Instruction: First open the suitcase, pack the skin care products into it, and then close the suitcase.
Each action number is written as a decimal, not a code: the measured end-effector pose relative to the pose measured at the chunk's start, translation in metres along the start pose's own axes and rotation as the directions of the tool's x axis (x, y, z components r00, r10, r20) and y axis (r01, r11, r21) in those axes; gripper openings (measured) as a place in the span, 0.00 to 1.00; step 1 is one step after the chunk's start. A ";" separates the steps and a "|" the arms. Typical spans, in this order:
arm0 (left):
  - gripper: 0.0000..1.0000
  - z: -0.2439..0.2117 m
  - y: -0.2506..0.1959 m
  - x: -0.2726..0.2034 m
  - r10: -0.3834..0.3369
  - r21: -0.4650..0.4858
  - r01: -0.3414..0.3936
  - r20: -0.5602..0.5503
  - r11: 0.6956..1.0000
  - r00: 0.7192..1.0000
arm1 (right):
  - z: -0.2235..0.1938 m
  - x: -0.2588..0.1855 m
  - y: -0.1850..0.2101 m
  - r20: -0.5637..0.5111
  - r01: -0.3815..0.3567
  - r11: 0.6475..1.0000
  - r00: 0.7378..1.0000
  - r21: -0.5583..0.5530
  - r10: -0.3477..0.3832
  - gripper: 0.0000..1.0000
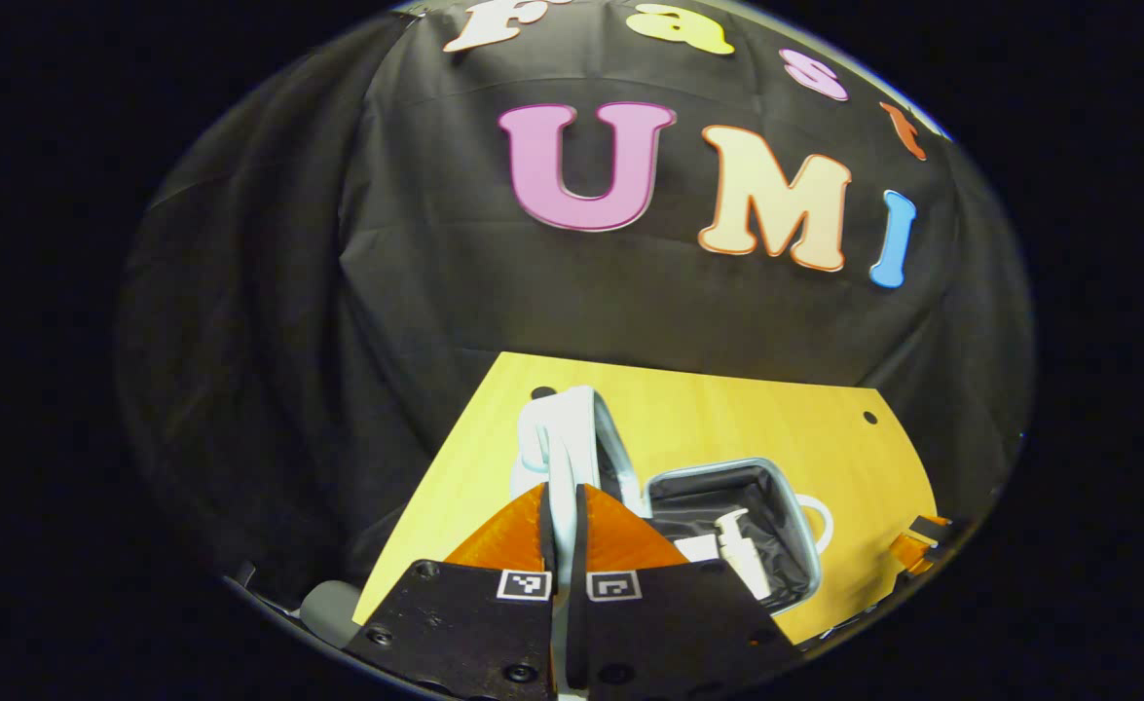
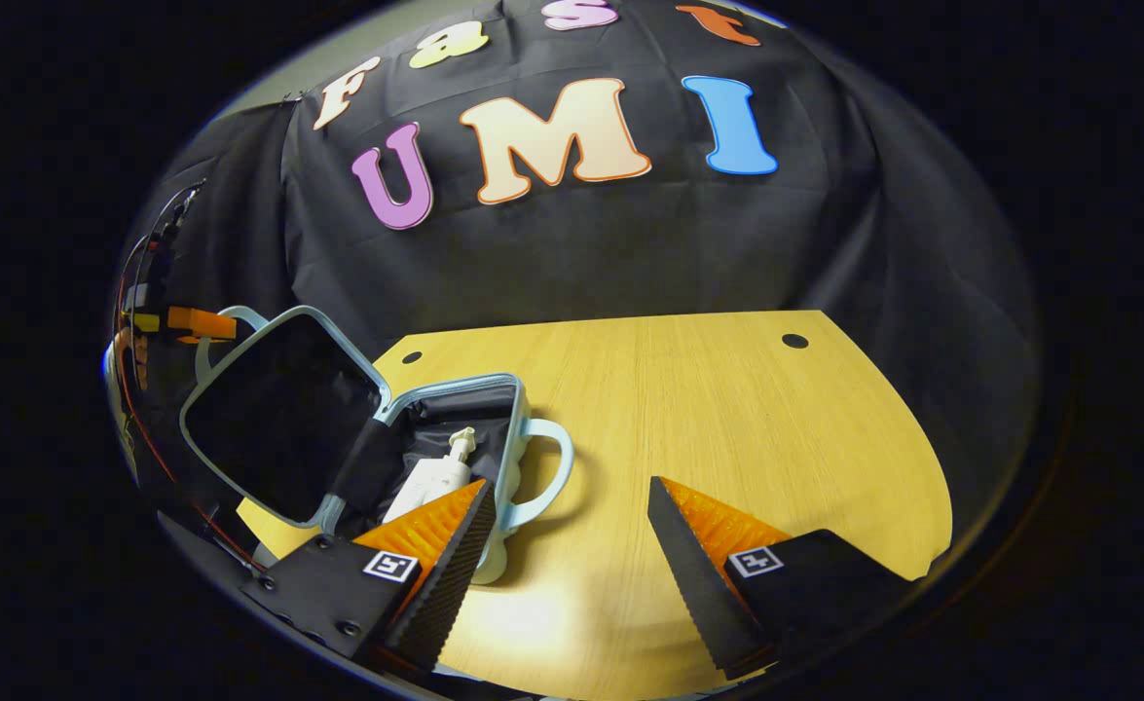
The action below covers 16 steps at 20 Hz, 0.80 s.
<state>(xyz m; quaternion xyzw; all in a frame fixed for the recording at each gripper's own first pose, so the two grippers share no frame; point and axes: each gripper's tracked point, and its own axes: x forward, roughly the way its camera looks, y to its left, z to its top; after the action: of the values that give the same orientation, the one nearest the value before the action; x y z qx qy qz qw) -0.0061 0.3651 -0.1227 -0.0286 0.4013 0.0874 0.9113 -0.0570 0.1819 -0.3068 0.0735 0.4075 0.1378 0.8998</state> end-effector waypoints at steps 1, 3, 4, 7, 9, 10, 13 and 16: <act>0.00 0.003 -0.019 -0.001 -0.011 0.008 0.011 0.006 1.000 1.000 | 0.002 -0.002 -0.007 0.000 -0.002 1.000 1.000 0.005 0.002 0.99; 0.00 0.009 -0.062 -0.001 -0.061 0.010 0.061 0.016 0.998 0.998 | 0.005 -0.006 -0.025 0.003 -0.001 1.000 1.000 0.009 0.001 0.99; 0.00 0.010 -0.084 0.000 -0.092 0.013 0.092 0.012 0.996 0.996 | 0.006 -0.008 -0.033 0.005 0.001 1.000 1.000 0.010 -0.001 0.99; 0.00 0.010 -0.139 0.006 -0.148 0.034 0.147 0.024 0.988 0.989 | 0.012 -0.015 -0.060 0.009 0.017 1.000 1.000 0.017 -0.017 0.99; 0.00 0.006 -0.165 0.012 -0.167 0.031 0.167 0.023 0.986 0.986 | 0.015 -0.020 -0.079 0.014 0.038 0.999 0.999 0.020 -0.038 0.99; 0.00 0.003 -0.178 0.016 -0.181 0.035 0.181 0.015 0.983 0.983 | 0.015 -0.024 -0.087 0.017 0.049 0.999 0.999 0.022 -0.049 1.00; 0.00 -0.009 -0.213 0.028 -0.225 0.018 0.225 0.002 0.974 0.974 | 0.013 -0.033 -0.109 0.012 0.078 0.996 0.997 0.030 -0.078 0.99; 0.00 -0.026 -0.245 0.040 -0.262 0.023 0.262 -0.008 0.965 0.965 | 0.011 -0.043 -0.123 0.010 0.104 0.994 0.995 0.036 -0.104 0.99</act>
<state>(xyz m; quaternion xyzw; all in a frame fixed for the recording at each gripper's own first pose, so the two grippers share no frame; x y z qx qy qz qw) 0.0462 0.1266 -0.1738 -0.0709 0.3974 -0.0386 0.9141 -0.0524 0.0513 -0.2994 0.0691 0.4077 0.0830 0.9067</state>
